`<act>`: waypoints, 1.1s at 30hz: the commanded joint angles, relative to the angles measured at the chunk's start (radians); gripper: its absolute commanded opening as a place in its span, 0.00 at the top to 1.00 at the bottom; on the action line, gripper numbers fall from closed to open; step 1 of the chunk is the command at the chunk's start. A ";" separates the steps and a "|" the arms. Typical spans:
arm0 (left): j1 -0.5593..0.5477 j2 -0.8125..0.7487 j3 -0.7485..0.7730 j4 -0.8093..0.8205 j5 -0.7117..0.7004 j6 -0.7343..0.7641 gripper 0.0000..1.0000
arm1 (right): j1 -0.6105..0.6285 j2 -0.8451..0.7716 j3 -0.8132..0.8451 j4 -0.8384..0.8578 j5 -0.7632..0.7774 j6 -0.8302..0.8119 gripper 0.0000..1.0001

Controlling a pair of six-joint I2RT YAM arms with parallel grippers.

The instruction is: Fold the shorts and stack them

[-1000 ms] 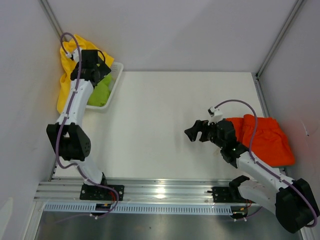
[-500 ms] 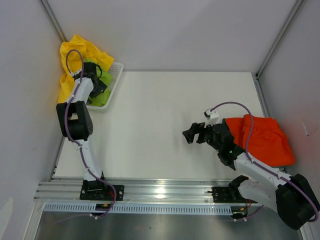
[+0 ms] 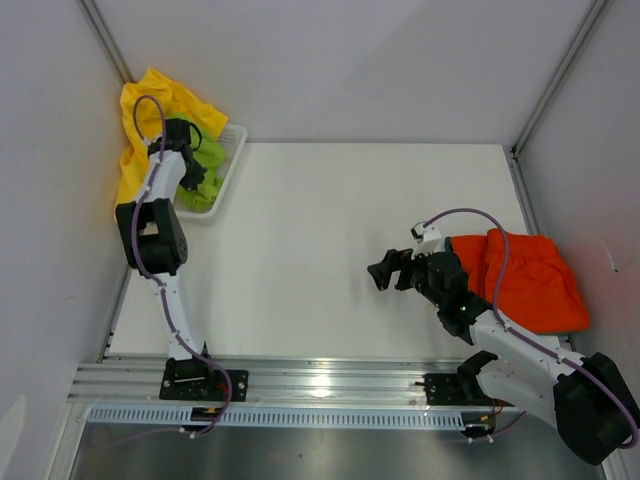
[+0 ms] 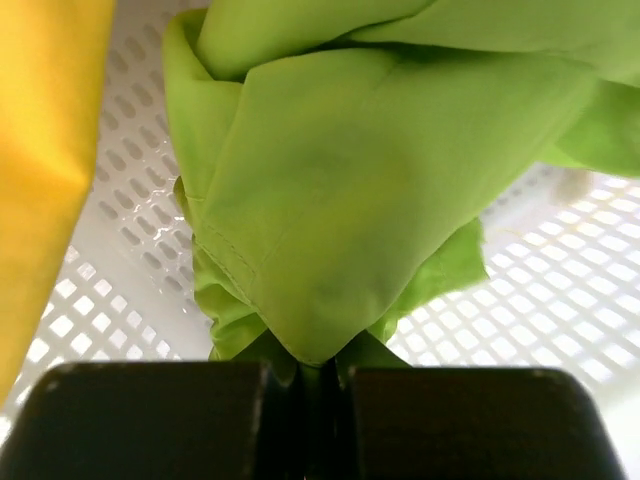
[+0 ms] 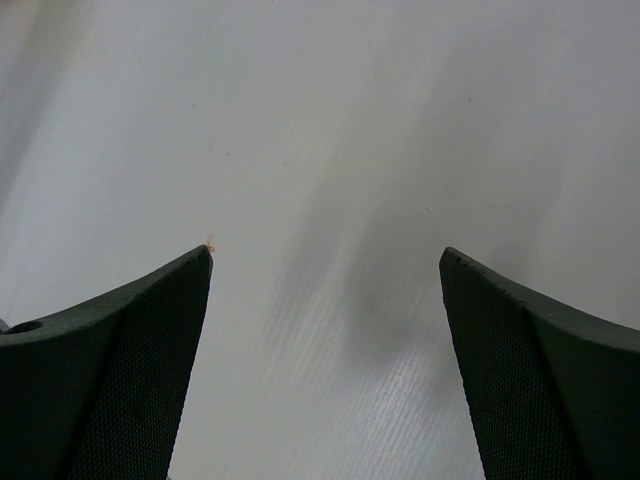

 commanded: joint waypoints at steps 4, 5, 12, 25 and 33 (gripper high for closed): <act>-0.004 -0.309 0.065 0.171 0.101 0.024 1.00 | 0.004 -0.013 -0.002 0.074 -0.002 -0.025 0.05; -0.008 -0.377 0.059 0.201 0.140 0.033 1.00 | 0.006 -0.016 -0.004 0.074 -0.005 -0.028 0.05; -0.122 -0.668 0.075 0.309 0.312 0.056 1.00 | 0.020 -0.036 -0.013 0.083 -0.002 -0.041 0.05; -0.413 -1.199 -0.523 0.409 0.358 -0.085 1.00 | 0.041 -0.226 -0.079 0.063 0.122 -0.071 0.05; -0.596 -1.457 -0.916 0.319 0.282 -0.151 1.00 | 0.041 -0.266 -0.086 0.052 0.150 -0.074 0.05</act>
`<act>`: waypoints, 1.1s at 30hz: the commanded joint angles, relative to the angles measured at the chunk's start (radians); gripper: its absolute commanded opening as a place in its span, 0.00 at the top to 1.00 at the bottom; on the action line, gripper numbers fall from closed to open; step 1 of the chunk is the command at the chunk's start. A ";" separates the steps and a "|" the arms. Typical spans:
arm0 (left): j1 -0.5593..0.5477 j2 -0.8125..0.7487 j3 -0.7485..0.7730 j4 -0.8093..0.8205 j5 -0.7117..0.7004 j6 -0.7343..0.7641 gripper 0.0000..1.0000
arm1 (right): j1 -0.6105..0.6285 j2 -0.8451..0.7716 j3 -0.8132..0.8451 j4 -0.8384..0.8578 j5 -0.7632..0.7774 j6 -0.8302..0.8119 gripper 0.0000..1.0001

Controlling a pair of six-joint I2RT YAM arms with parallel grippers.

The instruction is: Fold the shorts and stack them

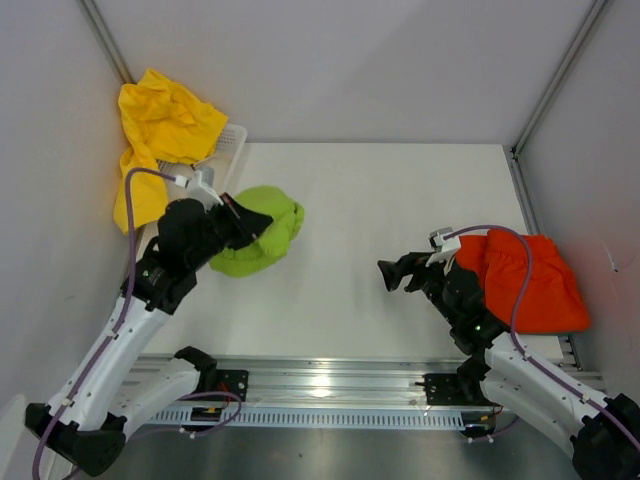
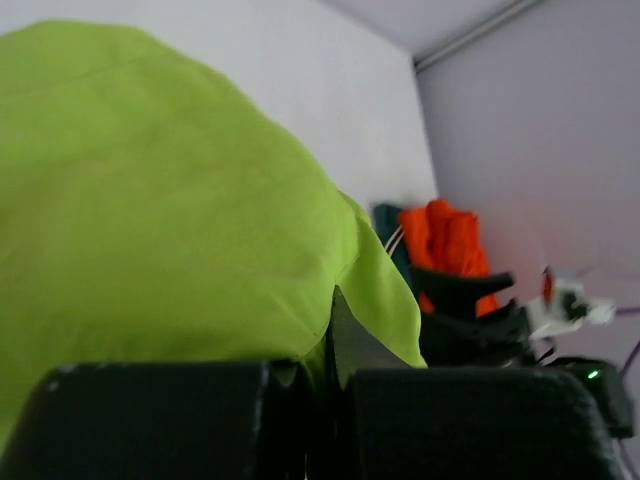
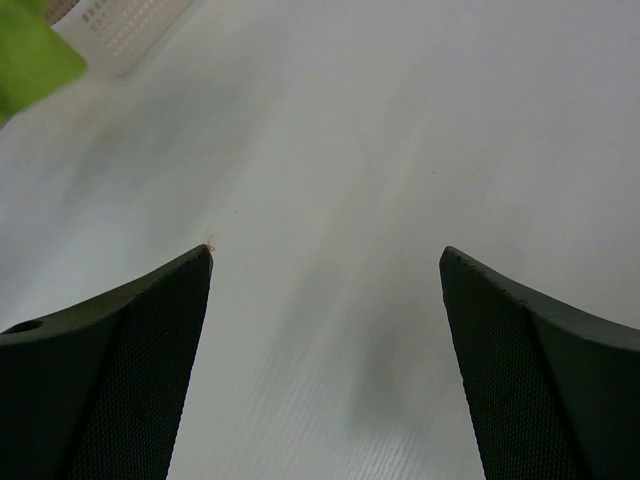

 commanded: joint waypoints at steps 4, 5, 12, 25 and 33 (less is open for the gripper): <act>-0.075 -0.161 -0.114 -0.118 -0.068 0.012 1.00 | 0.008 0.004 -0.004 0.032 0.029 -0.016 0.04; -0.075 -0.167 -0.127 -0.121 -0.068 0.019 1.00 | 0.008 0.006 -0.003 0.033 0.026 -0.017 0.04; -0.097 -0.108 -0.130 -0.121 0.054 0.000 1.00 | 0.007 -0.002 -0.001 0.024 0.037 -0.022 0.04; -0.238 0.271 0.208 -0.109 0.055 -0.003 0.01 | 0.008 -0.019 -0.004 0.016 0.047 -0.025 0.04; -0.238 0.199 0.171 -0.210 -0.185 0.103 0.01 | 0.008 0.004 -0.006 0.046 -0.021 -0.022 0.04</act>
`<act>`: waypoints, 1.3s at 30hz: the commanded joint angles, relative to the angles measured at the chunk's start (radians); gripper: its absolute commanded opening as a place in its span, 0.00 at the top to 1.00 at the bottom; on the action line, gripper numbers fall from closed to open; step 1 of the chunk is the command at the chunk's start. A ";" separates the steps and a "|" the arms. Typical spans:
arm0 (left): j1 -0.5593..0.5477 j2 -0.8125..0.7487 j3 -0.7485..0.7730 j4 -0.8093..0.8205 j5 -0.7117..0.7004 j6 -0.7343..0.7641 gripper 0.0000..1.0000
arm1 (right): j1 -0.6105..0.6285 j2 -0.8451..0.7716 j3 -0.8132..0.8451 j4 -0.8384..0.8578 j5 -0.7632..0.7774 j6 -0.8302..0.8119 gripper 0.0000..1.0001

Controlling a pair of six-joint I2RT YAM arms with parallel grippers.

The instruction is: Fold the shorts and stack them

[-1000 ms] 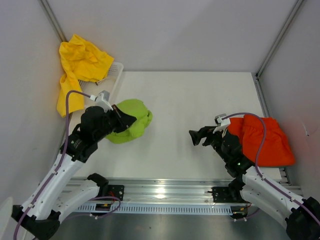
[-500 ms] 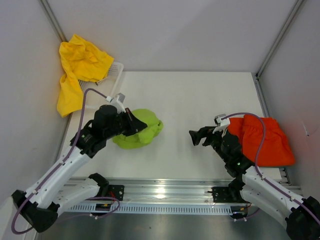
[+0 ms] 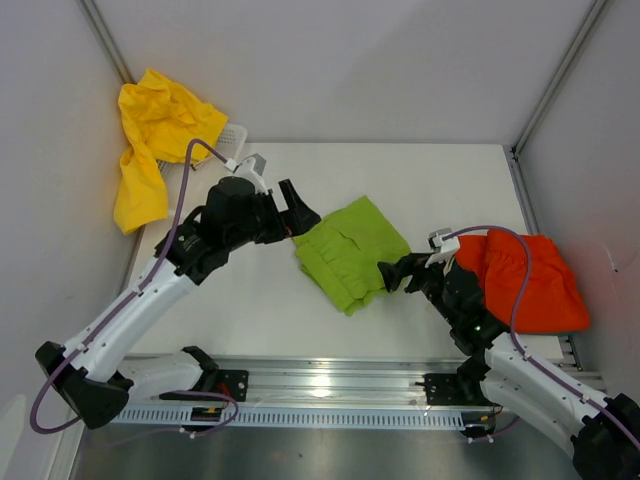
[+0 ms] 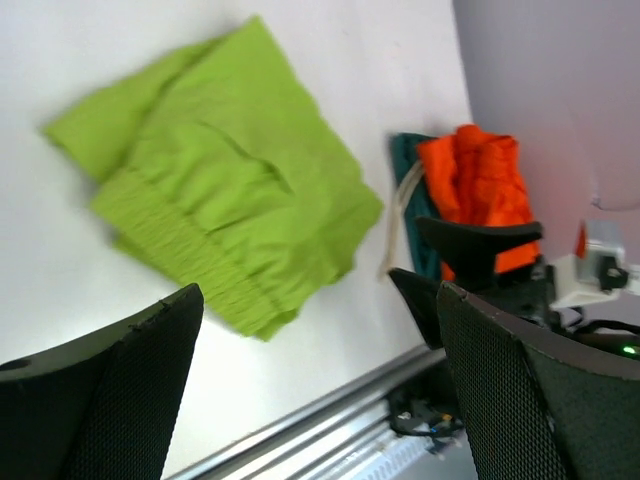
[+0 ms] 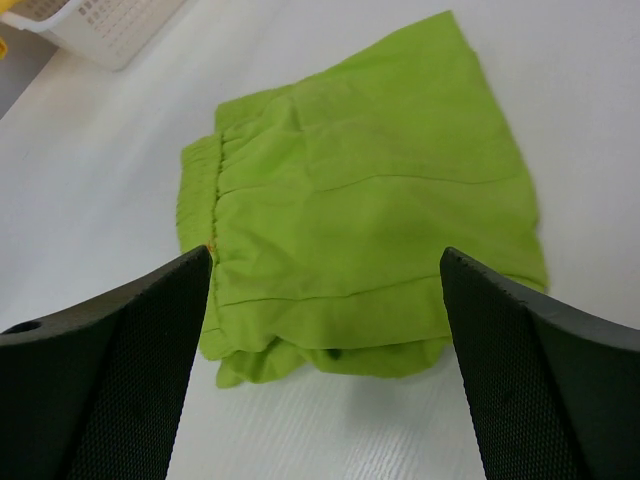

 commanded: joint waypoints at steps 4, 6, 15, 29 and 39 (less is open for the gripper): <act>-0.004 -0.073 -0.035 -0.122 -0.213 0.127 0.01 | 0.010 0.041 -0.001 0.096 -0.160 -0.019 0.06; -0.002 -0.080 -0.096 -0.125 -0.232 0.135 0.01 | 0.026 0.102 0.019 0.096 -0.198 -0.024 0.08; 0.054 -0.122 -0.244 -0.139 -0.247 0.163 0.01 | 0.255 0.513 0.459 -0.251 0.122 -0.148 0.13; 0.278 -0.541 -0.368 -0.188 -0.383 0.044 0.01 | 0.418 1.061 0.932 -0.430 0.309 -0.332 0.33; 0.300 -0.531 -0.366 -0.199 -0.354 0.086 0.01 | 0.457 1.287 1.141 -0.521 0.521 -0.401 0.36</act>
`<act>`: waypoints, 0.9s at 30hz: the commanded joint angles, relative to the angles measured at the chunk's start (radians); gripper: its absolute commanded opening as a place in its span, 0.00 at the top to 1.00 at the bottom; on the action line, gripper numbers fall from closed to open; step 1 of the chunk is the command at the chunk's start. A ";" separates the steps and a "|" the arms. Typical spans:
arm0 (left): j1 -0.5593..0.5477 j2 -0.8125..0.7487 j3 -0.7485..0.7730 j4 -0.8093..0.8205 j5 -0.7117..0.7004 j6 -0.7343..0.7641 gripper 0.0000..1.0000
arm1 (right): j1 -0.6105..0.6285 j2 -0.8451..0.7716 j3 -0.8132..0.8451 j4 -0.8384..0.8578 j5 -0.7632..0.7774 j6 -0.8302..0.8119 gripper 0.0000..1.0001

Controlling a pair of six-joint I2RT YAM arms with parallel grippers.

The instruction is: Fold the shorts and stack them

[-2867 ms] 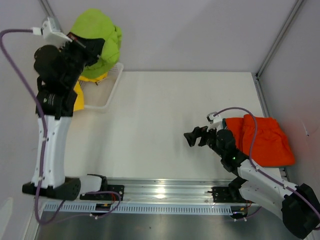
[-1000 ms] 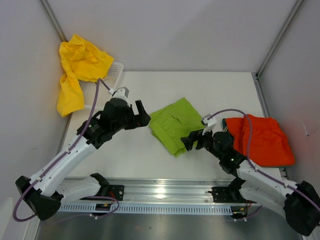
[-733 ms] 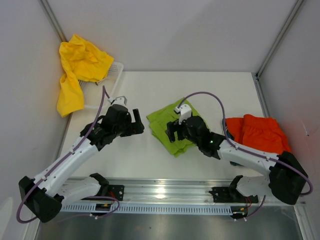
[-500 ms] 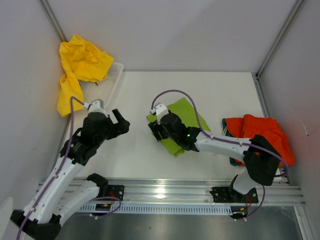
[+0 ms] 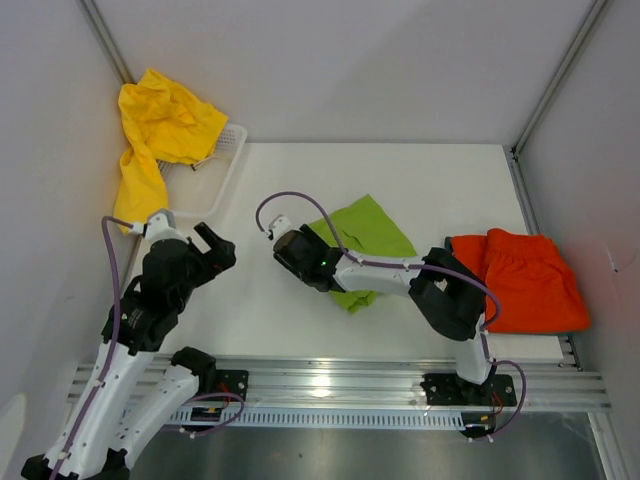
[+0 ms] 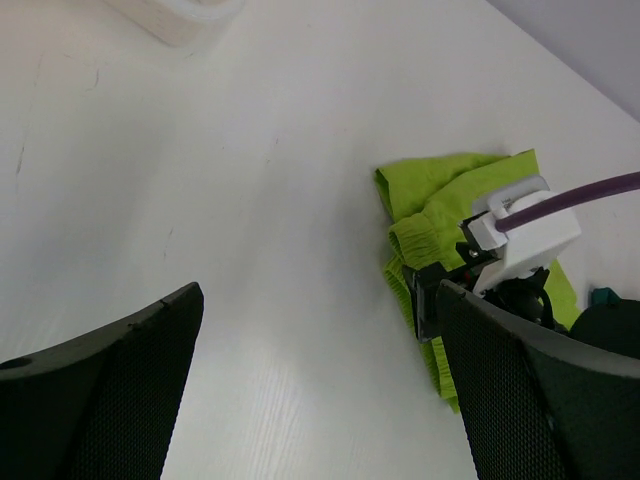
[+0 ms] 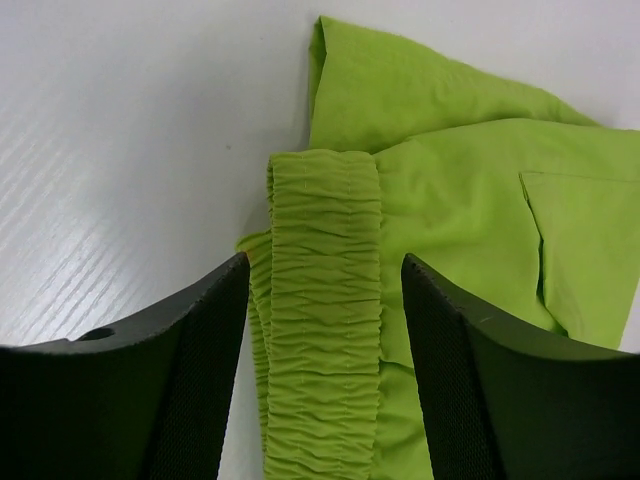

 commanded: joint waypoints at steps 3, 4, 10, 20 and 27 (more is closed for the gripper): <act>0.011 -0.026 -0.017 0.000 -0.012 0.020 0.01 | 0.022 0.077 0.092 -0.043 0.159 -0.053 0.35; 0.011 -0.028 -0.014 -0.002 -0.015 0.022 0.01 | 0.023 0.086 0.101 -0.046 0.164 -0.060 0.35; 0.011 -0.071 -0.004 -0.037 -0.041 0.017 0.01 | 0.034 0.144 0.140 -0.025 0.237 -0.089 0.35; 0.011 -0.129 0.018 -0.082 -0.061 0.023 0.01 | 0.036 0.213 0.204 0.032 0.354 -0.112 0.42; 0.011 -0.123 0.012 -0.079 -0.055 0.031 0.01 | 0.013 0.244 0.253 0.035 0.397 -0.118 0.59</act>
